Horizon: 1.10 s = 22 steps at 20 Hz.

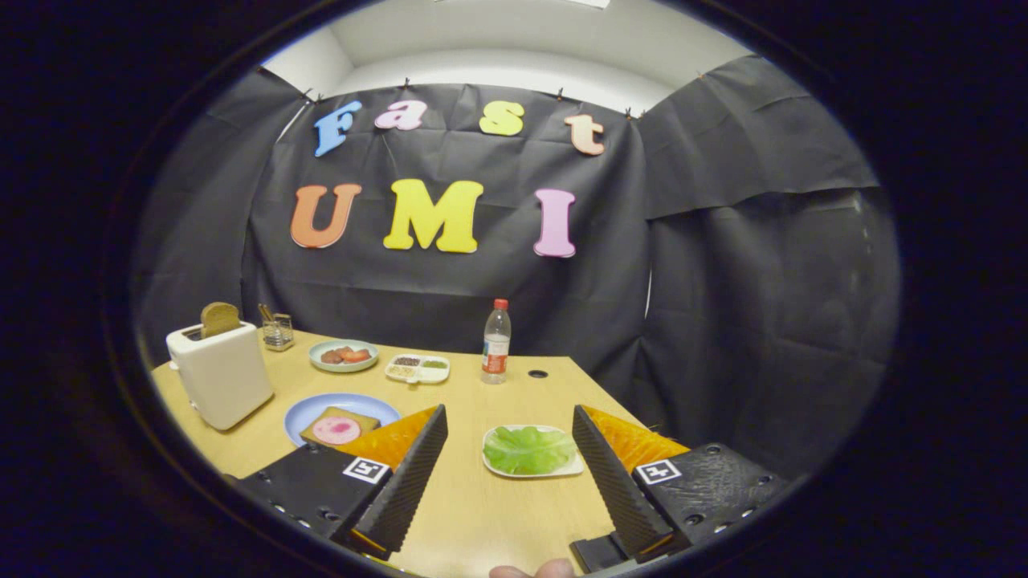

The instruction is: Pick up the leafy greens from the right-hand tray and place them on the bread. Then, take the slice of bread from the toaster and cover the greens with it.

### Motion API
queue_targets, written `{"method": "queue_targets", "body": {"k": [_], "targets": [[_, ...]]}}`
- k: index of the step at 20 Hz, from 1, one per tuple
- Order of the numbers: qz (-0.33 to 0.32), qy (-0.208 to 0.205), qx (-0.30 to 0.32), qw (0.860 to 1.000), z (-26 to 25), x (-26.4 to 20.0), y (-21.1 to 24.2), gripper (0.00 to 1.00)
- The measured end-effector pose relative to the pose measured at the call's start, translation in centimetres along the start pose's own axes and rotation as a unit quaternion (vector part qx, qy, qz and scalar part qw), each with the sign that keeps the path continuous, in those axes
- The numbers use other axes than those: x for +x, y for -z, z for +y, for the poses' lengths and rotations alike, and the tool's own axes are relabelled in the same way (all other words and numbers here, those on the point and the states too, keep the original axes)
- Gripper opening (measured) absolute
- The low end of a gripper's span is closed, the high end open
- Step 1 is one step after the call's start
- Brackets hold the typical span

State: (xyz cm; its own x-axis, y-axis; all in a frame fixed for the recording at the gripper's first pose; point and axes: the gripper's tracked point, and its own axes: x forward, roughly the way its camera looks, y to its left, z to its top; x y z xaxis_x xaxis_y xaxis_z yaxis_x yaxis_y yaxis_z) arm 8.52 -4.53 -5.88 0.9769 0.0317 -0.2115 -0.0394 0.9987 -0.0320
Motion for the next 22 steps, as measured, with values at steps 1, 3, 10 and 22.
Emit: {"method": "queue_targets", "body": {"k": [1,3,10,22], "targets": [[0.012,-0.003,0.007,1.000,-0.3,1.2,0.3,0.95],[0.038,-0.007,0.014,0.999,-1.0,4.3,1.0,0.95],[0.169,-0.038,-0.022,0.985,-0.9,13.6,6.6,0.96],[0.274,-0.060,-0.012,0.960,-1.2,19.1,14.0,0.97]]}}
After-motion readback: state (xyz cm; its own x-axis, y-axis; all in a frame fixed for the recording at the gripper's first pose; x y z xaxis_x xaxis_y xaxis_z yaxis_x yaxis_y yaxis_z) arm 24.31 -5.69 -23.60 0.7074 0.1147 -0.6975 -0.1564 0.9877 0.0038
